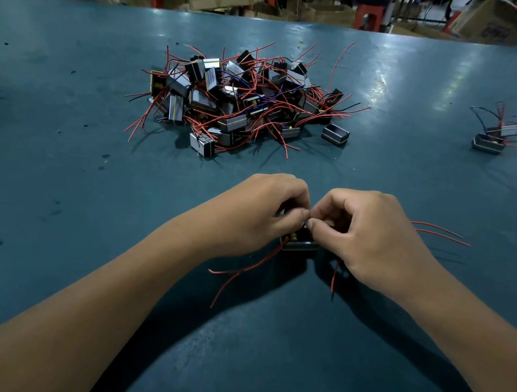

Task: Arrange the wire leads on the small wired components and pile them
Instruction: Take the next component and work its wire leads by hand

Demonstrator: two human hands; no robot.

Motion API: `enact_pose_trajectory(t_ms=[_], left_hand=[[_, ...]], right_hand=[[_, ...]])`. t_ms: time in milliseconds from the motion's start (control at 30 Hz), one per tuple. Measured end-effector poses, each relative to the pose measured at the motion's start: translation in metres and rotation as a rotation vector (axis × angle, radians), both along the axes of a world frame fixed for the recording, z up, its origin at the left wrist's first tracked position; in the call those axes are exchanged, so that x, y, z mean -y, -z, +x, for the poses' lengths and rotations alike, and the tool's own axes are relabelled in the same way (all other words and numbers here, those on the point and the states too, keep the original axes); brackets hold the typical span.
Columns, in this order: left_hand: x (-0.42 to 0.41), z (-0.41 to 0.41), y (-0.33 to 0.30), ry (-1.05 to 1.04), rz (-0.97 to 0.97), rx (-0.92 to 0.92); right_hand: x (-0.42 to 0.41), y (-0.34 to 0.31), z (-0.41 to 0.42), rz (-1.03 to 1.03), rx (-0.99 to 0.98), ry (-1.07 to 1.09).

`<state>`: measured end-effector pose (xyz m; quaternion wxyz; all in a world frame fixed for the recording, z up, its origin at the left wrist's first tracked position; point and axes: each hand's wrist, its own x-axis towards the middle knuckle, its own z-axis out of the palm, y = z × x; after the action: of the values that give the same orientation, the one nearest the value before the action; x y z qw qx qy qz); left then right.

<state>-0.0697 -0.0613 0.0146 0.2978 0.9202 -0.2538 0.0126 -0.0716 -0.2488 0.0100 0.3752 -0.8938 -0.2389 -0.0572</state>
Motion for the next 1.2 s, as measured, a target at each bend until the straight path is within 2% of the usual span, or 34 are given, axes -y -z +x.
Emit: enact_pose_trajectory(t_ms=[333,533,633,700,867,967,1200], left_hand=[[0.012,-0.008,-0.004,-0.217,0.003,-0.108],[0.014,-0.007,-0.005,-0.312,-0.151,-0.296],[0.010,-0.004,-0.005,-0.295,-0.215,-0.357],[0.001,-0.003,-0.008,-0.203,-0.210,-0.303],[-0.023,0.001,-0.016,0.109,-0.056,0.145],[-0.021,0.004,-0.011,0.179,-0.023,0.239],[-0.020,0.009,-0.003,0.167,0.009,0.351]], right_hand=[[-0.007,0.000,-0.004,-0.082,0.098,-0.031],[-0.008,-0.002,-0.006,-0.098,0.118,-0.042],[-0.007,-0.002,-0.005,-0.069,0.080,-0.036],[-0.005,-0.002,-0.003,-0.024,0.027,-0.020],[0.002,-0.002,0.003,0.046,-0.094,-0.020],[0.003,0.000,0.006,0.058,-0.124,-0.032],[0.005,0.002,0.010,0.083,-0.170,-0.054]])
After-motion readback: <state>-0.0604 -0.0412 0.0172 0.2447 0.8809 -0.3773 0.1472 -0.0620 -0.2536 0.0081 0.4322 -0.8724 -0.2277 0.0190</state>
